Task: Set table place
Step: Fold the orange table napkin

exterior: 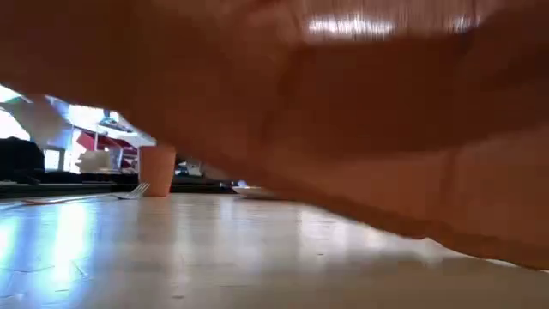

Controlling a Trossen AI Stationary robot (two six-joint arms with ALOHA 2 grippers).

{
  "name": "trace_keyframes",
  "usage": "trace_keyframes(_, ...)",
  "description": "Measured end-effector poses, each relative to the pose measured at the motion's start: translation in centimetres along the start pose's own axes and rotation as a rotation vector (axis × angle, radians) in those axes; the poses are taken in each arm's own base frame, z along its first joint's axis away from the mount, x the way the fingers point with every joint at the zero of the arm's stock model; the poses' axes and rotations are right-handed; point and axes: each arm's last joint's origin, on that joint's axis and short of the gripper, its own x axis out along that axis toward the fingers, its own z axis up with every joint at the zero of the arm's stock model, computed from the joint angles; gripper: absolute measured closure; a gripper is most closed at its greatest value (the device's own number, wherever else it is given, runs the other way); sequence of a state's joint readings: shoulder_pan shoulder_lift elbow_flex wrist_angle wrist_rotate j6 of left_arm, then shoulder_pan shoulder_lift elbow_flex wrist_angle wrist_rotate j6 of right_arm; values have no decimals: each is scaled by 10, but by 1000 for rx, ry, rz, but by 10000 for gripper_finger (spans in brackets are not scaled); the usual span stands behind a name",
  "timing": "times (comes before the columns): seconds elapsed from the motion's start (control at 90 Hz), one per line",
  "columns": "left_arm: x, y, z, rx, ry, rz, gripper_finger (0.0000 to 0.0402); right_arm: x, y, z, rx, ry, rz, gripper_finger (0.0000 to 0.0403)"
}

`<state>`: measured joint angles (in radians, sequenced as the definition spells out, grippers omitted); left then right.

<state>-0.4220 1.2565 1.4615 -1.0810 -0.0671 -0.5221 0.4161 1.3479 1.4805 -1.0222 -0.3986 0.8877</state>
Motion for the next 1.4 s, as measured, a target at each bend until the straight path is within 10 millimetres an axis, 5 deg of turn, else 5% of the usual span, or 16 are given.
trace_keyframes(0.156,-9,39,-5,-138,-123,329,401,-19,-55,11,156,-130,-468,403)
trace_keyframes(0.344,33,97,-27,-261,-19,650,402,-23,-143,28,391,-197,-843,403)
trace_keyframes(0.522,71,147,-51,-364,1,822,401,-19,-209,34,491,-280,-956,403)
trace_keyframes(0.689,77,174,-55,-412,-39,888,401,-20,-237,31,580,-301,-965,396)
trace_keyframes(0.933,71,190,-48,-410,-66,864,372,-31,-237,36,568,-359,-1030,307)
trace_keyframes(1.1,58,189,-43,-396,-2,867,306,-30,-208,45,412,-418,-887,243)
trace_keyframes(1.233,39,176,-33,-347,85,728,262,1,-165,44,137,-371,-614,218)
trace_keyframes(1.4,38,131,-25,-181,91,237,256,72,-100,17,-292,-292,-328,215)
